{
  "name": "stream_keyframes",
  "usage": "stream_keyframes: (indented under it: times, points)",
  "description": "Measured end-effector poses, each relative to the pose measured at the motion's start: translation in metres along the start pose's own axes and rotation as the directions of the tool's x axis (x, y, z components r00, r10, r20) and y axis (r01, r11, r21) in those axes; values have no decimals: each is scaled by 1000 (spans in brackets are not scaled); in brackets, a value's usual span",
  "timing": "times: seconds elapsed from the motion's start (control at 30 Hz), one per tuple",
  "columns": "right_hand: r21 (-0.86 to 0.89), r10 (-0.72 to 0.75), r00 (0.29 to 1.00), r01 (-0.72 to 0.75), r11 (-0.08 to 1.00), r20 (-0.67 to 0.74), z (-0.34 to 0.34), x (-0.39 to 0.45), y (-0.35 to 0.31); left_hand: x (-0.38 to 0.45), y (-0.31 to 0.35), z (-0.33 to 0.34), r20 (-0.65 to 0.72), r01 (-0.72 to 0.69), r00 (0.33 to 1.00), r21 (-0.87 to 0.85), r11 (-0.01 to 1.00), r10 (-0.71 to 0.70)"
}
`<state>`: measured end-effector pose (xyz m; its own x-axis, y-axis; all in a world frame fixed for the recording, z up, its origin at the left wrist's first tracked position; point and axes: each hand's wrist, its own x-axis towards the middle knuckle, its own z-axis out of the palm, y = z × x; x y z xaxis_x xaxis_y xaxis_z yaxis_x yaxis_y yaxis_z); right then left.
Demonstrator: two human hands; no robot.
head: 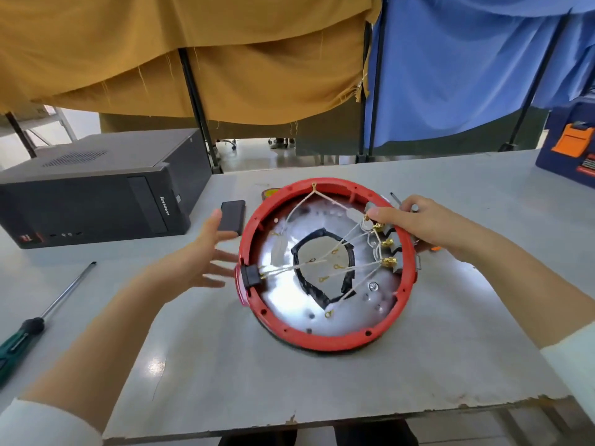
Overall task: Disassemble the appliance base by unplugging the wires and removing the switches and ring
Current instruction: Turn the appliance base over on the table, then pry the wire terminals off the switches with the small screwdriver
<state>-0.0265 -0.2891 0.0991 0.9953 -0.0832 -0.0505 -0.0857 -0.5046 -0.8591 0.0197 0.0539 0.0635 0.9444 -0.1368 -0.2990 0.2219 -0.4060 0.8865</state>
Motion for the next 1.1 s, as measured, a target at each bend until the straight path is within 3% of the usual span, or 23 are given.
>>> stream_keyframes:
  times: [0.07, 0.17, 0.27, 0.4, 0.6, 0.8, 0.97, 1.1]
  points:
    - [-91, -11, 994, 21, 996, 109, -2, 1, -7, 3, 14, -1, -41, -98, 994, -33, 995, 97]
    - [-254, -30, 968, 96, 962, 251, 0, 9, -21, -4, 48, 13, 104, -223, 969, -13, 975, 224]
    - [-361, -38, 935, 174, 916, 353, 9, 18, -34, -14, 75, 41, 317, -333, 918, 293, 896, 238]
    - [-415, -36, 910, 223, 882, 412, 15, 22, -43, -16, 84, 70, 400, -356, 903, 489, 797, 158]
    - [-277, -66, 955, 149, 949, 289, 14, 21, -29, -1, 58, 70, 304, -291, 933, 317, 903, 194]
    - [-136, -30, 931, 85, 987, 364, 2, 16, -7, 10, 21, 54, 160, -21, 987, 216, 976, -15]
    - [-313, -105, 946, 205, 927, 307, 15, 16, -2, 11, 10, 58, 29, 10, 999, 315, 949, -20]
    - [-366, -121, 940, 241, 899, 320, 18, 15, 3, 10, 2, 63, 42, -20, 999, 400, 916, 4]
